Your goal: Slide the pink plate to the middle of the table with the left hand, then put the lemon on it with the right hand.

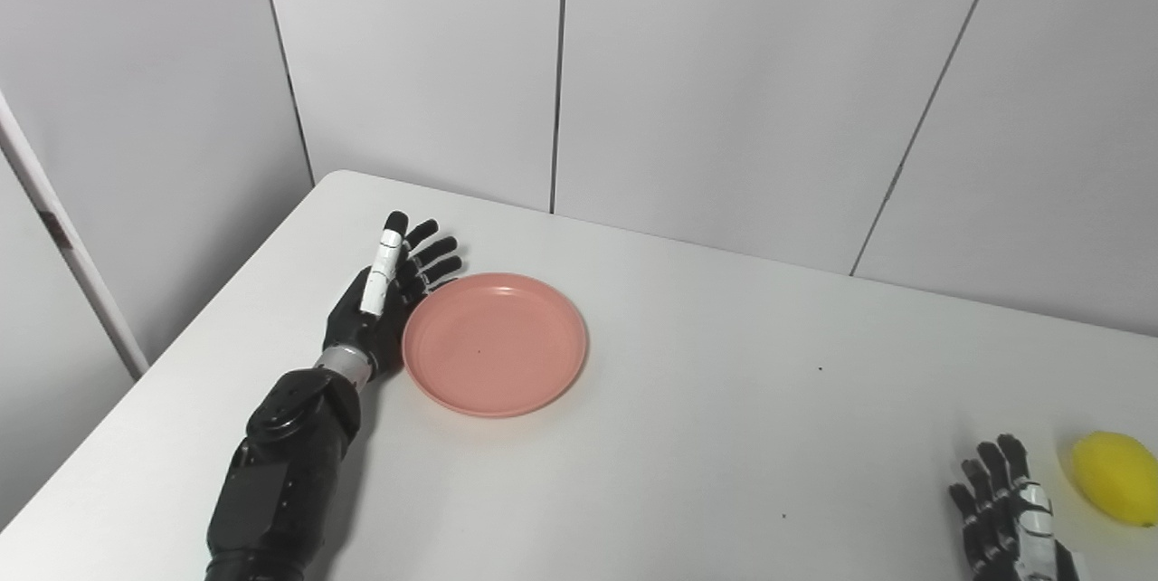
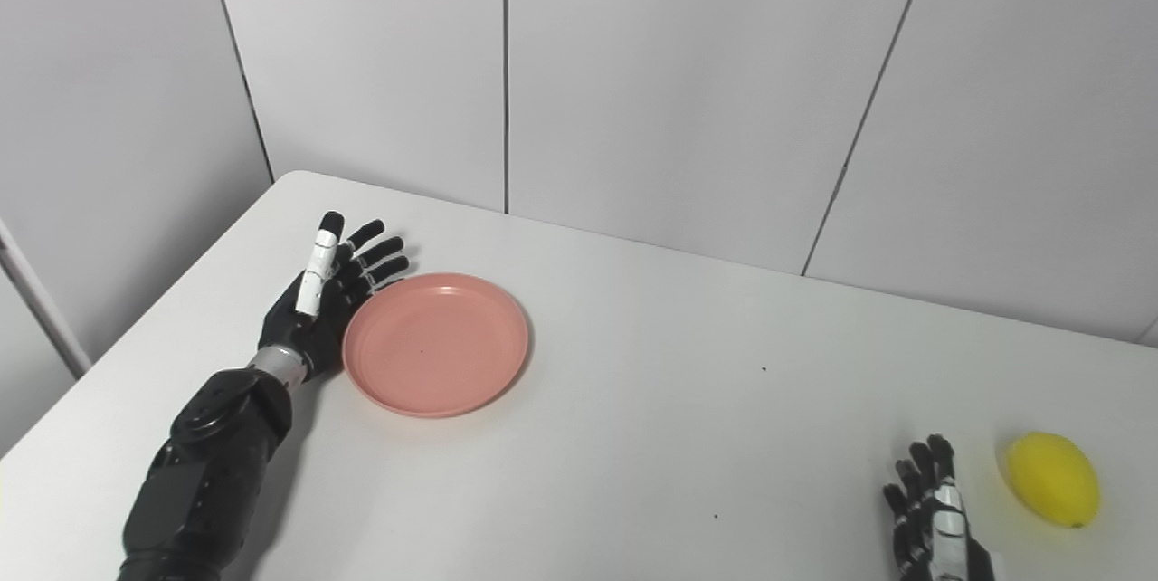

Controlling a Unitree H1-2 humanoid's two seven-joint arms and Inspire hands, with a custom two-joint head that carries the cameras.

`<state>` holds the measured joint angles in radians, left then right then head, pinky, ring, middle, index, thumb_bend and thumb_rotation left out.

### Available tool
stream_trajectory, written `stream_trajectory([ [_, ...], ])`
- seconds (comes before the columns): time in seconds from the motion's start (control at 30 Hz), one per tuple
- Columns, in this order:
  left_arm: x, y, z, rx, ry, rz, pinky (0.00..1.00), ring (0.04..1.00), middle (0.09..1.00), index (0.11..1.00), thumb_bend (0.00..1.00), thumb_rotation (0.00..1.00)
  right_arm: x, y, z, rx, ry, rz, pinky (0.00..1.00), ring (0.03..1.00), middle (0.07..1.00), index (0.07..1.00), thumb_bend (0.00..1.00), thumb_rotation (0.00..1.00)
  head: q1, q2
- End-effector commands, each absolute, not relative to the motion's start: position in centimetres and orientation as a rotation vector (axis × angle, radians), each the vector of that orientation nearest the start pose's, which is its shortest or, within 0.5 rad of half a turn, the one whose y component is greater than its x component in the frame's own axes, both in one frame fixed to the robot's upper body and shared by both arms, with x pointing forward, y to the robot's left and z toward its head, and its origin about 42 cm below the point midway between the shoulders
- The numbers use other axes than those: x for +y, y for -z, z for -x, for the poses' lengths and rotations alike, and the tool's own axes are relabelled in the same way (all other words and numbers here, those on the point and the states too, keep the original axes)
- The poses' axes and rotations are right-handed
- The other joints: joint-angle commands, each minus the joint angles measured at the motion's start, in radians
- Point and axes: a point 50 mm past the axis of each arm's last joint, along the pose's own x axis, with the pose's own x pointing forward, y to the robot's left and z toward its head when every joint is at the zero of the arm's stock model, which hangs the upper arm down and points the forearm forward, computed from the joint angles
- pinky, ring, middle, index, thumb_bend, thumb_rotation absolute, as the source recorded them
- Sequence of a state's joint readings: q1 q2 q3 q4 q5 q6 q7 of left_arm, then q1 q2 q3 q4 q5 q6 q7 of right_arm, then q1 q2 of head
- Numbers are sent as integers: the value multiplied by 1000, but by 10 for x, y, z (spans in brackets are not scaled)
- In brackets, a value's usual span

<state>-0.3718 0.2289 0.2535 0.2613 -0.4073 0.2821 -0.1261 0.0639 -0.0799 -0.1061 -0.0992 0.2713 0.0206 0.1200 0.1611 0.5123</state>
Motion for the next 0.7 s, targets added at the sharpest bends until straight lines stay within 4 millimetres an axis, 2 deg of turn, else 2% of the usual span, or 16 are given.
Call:
stream_trajectory([
  [0.0,318,-141,-396,133,-7,287,809,849,852,871,821,839,-257,-91,-253,23,-13,-217,1000,1000,994,1000,643,927,2,2],
  [0.2,303,-122,-393,166,22,294,807,844,848,868,839,820,-256,-92,-254,22,-13,-213,1000,1000,994,1000,644,930,-1,3],
  [0.5,285,-111,-390,172,55,284,789,839,845,893,814,844,-255,-94,-253,20,-16,-220,1000,1000,996,1000,632,934,-4,5],
  [0.67,275,-109,-389,178,72,278,805,847,854,895,846,828,-255,-94,-254,18,-17,-216,1000,1000,999,1000,621,943,-4,6],
])
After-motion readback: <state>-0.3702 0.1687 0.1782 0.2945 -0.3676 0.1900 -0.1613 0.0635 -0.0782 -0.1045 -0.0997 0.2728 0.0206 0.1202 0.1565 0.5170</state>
